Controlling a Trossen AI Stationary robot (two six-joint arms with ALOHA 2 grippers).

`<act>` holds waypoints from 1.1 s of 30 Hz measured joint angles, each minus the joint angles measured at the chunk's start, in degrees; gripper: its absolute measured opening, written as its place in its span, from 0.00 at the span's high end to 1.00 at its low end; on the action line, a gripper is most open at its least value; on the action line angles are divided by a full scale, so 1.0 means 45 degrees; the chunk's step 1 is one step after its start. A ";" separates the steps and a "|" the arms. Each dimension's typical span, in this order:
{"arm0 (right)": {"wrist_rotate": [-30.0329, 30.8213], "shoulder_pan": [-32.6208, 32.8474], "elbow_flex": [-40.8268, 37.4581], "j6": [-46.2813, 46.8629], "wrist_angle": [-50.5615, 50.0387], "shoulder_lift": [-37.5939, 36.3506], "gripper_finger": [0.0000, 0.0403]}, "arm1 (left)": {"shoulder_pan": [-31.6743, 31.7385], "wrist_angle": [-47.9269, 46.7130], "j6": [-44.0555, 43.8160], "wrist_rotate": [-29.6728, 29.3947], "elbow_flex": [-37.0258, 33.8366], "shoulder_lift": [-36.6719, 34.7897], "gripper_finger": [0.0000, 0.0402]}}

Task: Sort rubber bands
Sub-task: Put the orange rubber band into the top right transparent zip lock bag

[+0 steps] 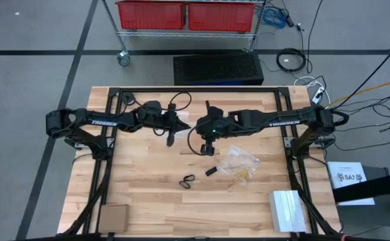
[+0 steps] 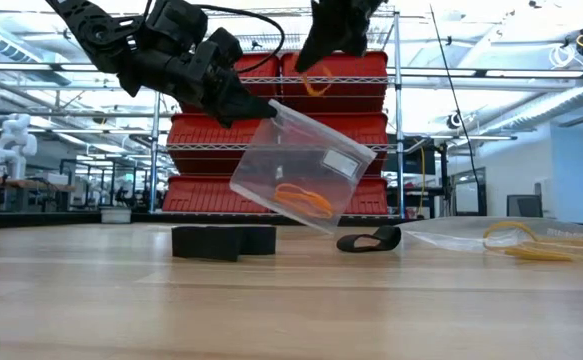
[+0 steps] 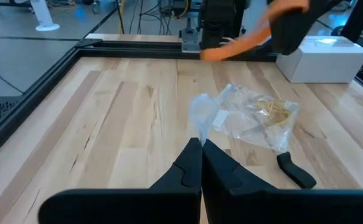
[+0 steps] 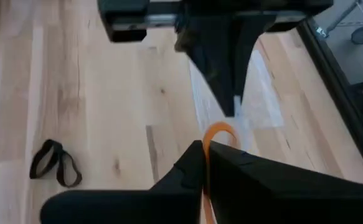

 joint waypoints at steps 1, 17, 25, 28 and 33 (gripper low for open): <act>-0.0215 -0.0010 0.0000 0.0000 0.0034 -0.0020 1.00 | 0.0000 0.0013 0.0000 0.0080 0.0000 0.0000 1.00; -0.1879 -0.0113 0.0000 0.0315 0.0351 0.0027 1.00 | -0.0866 0.0794 0.0892 0.0891 0.0005 -0.0005 1.00; -0.2573 0.0009 0.0000 0.0805 0.0370 0.0027 1.00 | -0.0879 0.0684 0.0918 0.0886 0.0010 -0.0258 1.00; -0.3100 0.0001 0.0000 0.1035 0.0377 0.0022 1.00 | -0.0912 0.0625 0.0918 0.0888 0.0010 -0.0388 1.00; -0.3458 0.0034 0.0000 0.1297 0.0355 0.0017 1.00 | -0.0918 0.0532 0.0918 0.0886 0.0015 -0.0393 1.00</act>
